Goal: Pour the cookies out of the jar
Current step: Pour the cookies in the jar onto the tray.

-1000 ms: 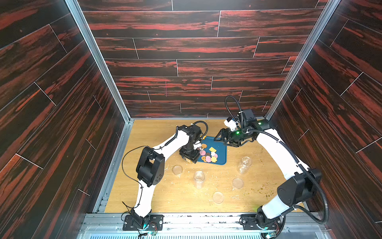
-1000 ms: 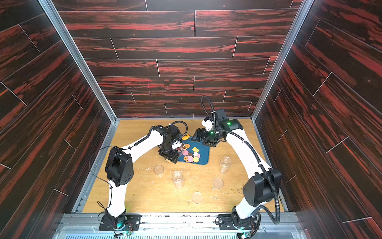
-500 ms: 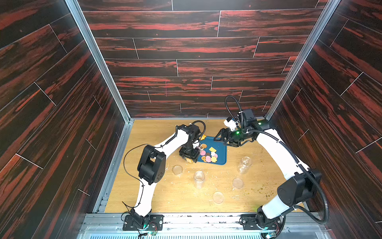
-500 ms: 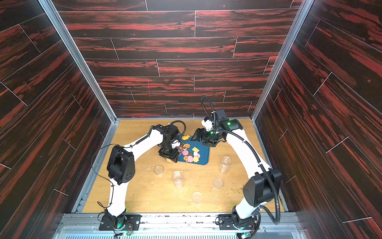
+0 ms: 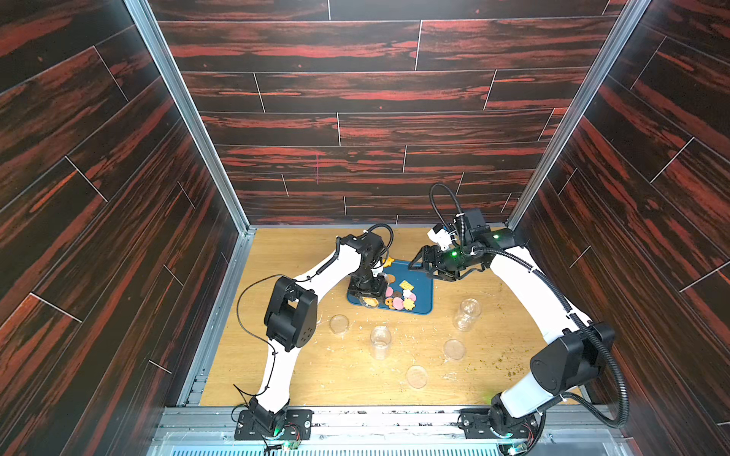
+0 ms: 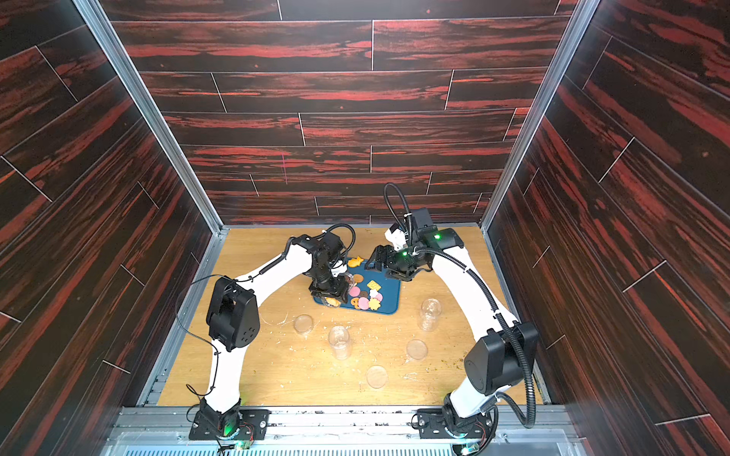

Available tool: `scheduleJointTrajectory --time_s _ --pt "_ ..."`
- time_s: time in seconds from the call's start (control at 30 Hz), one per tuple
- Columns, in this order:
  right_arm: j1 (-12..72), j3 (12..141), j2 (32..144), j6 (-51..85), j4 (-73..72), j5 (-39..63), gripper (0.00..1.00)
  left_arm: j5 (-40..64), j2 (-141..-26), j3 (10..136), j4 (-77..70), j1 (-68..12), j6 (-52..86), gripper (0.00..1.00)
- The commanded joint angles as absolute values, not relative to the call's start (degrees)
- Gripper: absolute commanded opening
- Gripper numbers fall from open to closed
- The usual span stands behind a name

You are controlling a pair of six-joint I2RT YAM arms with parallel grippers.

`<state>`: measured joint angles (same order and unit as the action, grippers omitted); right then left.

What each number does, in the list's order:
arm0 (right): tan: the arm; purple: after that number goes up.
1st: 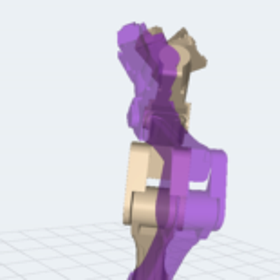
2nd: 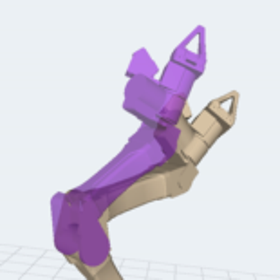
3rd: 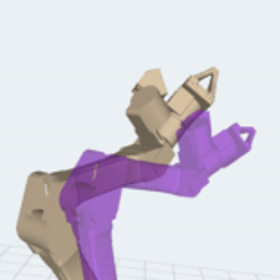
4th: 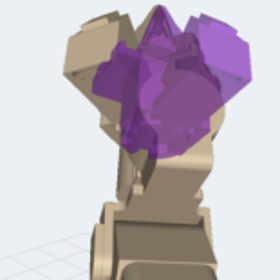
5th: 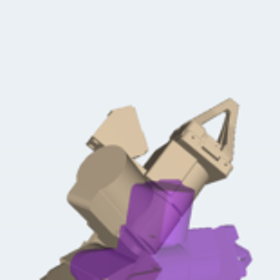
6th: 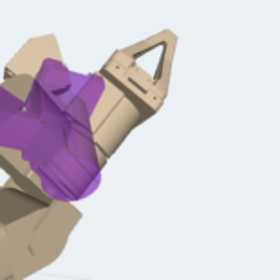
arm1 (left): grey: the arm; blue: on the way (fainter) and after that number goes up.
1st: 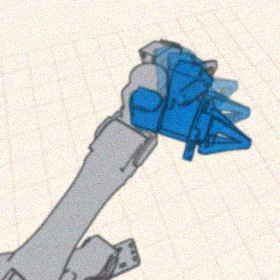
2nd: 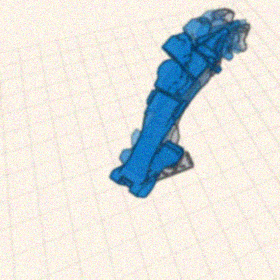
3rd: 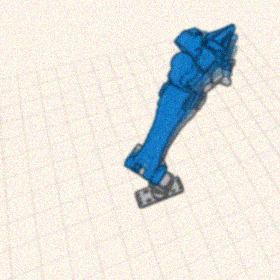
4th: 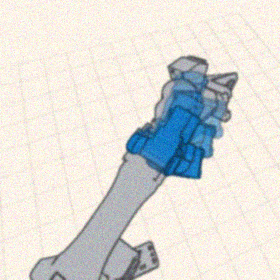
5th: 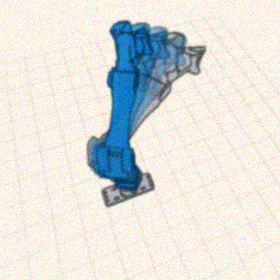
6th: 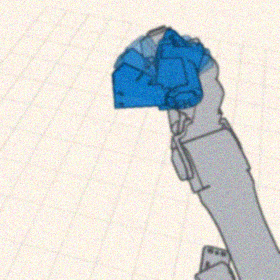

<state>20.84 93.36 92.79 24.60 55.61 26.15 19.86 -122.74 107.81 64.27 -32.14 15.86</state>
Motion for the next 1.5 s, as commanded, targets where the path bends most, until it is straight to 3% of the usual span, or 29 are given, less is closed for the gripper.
scheduleJointTrajectory --time_s 0.0,0.47,1.47 --pt "21.03 92.65 90.88 24.74 55.53 26.63 0.82 23.37 -123.05 108.94 63.25 -31.75 19.17 0.62" --pt "21.03 92.91 90.57 25.14 55.46 26.46 0.81 32.21 -123.15 106.07 56.26 -31.11 28.39 0.61" --pt "21.01 90.88 89.85 25.27 54.02 27.18 0.81 41.31 -120.6 98.87 48.32 -28.21 38.56 0.59"
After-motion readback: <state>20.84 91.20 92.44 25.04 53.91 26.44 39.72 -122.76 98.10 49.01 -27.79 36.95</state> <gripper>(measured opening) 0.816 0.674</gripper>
